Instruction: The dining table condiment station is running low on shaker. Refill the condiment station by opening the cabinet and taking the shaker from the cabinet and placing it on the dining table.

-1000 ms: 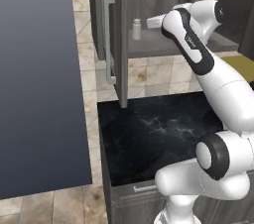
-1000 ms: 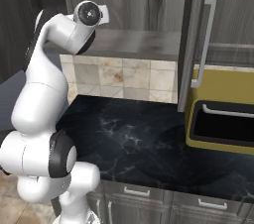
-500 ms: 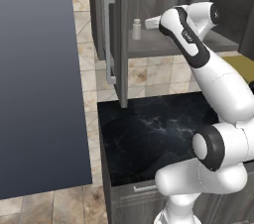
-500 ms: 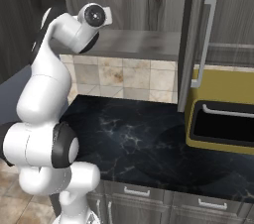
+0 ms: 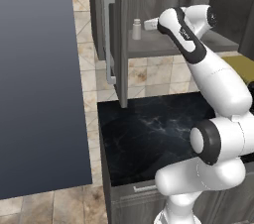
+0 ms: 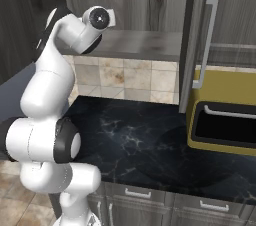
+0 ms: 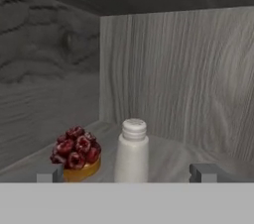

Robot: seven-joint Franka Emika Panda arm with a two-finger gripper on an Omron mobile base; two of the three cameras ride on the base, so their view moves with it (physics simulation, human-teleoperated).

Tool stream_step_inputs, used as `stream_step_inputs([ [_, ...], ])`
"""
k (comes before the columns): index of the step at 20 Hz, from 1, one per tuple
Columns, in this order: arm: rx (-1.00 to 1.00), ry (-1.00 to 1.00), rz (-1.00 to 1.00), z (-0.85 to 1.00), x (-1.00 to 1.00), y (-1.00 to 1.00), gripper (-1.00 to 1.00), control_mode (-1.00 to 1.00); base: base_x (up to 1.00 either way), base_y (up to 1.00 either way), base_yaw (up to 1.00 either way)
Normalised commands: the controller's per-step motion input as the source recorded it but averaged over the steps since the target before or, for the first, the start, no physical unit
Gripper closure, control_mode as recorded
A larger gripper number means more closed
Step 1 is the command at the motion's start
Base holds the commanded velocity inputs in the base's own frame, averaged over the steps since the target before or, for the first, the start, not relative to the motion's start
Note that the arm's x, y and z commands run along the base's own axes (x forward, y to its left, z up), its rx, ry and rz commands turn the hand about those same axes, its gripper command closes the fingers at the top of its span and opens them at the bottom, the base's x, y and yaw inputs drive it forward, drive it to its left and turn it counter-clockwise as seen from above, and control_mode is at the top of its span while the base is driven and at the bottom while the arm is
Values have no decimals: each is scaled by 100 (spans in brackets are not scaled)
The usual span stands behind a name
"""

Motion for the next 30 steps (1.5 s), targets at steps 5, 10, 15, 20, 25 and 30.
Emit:
stream_step_inputs([
  [5,0,0,0,0,35,0,-100,-100,0,0,0],
  [10,0,0,1,-4,25,0,-100,-100,0,0,0],
  [15,0,0,3,-11,12,1,-100,-100,0,0,0],
  [20,0,0,2,-4,28,2,-100,-100,0,0,0],
  [25,0,0,1,-10,26,16,-100,-100,0,0,0],
  [30,0,0,1,-2,0,16,-100,-100,0,0,0],
])
